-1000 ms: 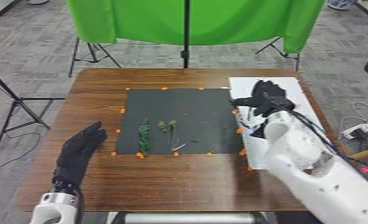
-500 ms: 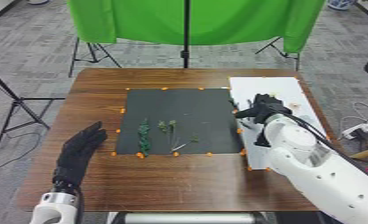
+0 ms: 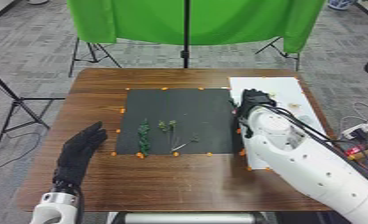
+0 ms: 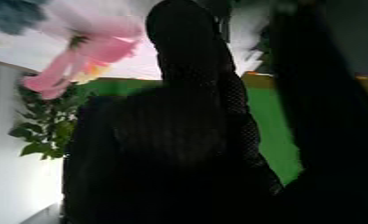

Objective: Arrange flowers

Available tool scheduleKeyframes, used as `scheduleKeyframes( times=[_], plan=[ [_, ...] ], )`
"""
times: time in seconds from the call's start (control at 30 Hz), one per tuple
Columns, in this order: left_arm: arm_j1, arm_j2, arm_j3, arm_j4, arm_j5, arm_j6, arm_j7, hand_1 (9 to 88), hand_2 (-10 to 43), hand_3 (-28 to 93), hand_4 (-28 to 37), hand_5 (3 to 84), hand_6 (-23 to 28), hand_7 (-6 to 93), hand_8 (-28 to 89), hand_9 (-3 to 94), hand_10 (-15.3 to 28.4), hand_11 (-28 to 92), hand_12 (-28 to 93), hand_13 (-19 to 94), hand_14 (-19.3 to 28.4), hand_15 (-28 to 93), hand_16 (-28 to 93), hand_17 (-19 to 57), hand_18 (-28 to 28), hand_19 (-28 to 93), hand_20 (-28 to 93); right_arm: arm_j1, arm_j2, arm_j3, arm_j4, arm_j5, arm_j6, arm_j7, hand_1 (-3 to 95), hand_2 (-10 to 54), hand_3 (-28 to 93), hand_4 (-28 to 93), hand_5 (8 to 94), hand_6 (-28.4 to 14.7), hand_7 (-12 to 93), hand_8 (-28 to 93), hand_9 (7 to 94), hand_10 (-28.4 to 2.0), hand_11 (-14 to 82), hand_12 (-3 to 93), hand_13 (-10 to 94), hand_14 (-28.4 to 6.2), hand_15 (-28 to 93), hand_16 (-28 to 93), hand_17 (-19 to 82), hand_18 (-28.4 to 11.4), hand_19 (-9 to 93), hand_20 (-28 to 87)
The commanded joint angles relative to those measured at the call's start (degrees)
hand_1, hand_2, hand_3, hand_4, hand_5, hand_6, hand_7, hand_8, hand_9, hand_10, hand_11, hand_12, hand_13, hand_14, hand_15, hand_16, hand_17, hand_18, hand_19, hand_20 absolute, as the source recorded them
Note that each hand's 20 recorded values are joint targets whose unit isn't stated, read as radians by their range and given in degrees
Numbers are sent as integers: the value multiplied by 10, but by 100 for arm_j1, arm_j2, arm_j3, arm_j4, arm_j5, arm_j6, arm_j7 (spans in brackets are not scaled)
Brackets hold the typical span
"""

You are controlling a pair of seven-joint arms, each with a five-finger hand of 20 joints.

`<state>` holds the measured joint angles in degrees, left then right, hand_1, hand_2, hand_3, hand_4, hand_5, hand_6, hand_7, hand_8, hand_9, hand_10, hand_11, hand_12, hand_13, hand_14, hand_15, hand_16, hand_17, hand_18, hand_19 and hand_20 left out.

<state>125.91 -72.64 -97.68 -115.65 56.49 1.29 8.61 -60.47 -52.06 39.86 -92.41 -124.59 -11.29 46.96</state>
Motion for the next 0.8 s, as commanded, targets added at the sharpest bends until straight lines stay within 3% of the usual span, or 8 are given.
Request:
scheduleKeyframes(
  times=[0.03, 0.2, 0.33, 0.53, 0.73, 0.8],
  plan=[
    [62, -36, 10, -14, 34, -7, -82, 238, -35, 654, -220, 453, 42, 92, -36, 417, 127, 143, 169, 289, 162, 172, 52, -7, 137, 48, 191, -373, -89, -38, 107, 186, 465, -200, 578, -95, 512, -28, 874, -35, 216, 230, 928, -129, 396, 260, 937, -25, 644, 257, 740, -85, 932, 546],
    [69, -43, 16, -23, 21, 13, -104, 238, -35, 653, -219, 453, 43, 92, -35, 417, 127, 144, 169, 288, 163, 173, 52, -7, 138, 48, 192, -633, 89, 347, -261, 337, 1340, -385, 557, -95, 546, 11, 873, -29, 249, 245, 927, -119, 441, 262, 937, -22, 683, 250, 749, -95, 932, 614],
    [48, -30, 35, -10, 37, -12, -128, 238, -34, 654, -219, 454, 44, 91, -36, 417, 127, 144, 169, 288, 162, 171, 52, -8, 138, 49, 192, -1135, 247, 971, -1028, 648, 1764, -467, 544, -95, 563, 36, 873, -27, 271, 244, 932, -119, 464, 260, 937, -19, 710, 245, 760, -101, 932, 651],
    [50, -35, 45, -11, 37, -39, -160, 238, -35, 654, -218, 454, 43, 92, -35, 417, 127, 144, 168, 288, 163, 171, 51, -8, 138, 49, 192, -1642, 250, 1266, -1788, 950, 1423, -532, 539, -95, 570, 40, 875, -29, 279, 243, 933, -119, 468, 258, 937, -17, 716, 240, 764, -101, 932, 660],
    [8, -19, 39, 12, 50, -90, -158, 238, -35, 654, -219, 454, 43, 92, -36, 417, 127, 144, 168, 288, 162, 171, 52, -8, 138, 50, 192, -1916, -1, 1161, -1876, 1072, 1201, -496, 540, -95, 571, 37, 874, -29, 280, 243, 933, -119, 467, 256, 937, -17, 715, 239, 764, -99, 932, 659],
    [0, -30, 15, 70, 5, -283, -47, 235, -37, 657, -217, 454, 43, 92, -36, 417, 127, 144, 168, 288, 163, 172, 52, -8, 138, 50, 192, -1975, -55, 1127, -1866, 1108, 1204, -491, 542, -95, 570, 36, 874, -30, 279, 241, 933, -119, 466, 256, 937, -17, 713, 239, 764, -99, 932, 658]
  ],
)
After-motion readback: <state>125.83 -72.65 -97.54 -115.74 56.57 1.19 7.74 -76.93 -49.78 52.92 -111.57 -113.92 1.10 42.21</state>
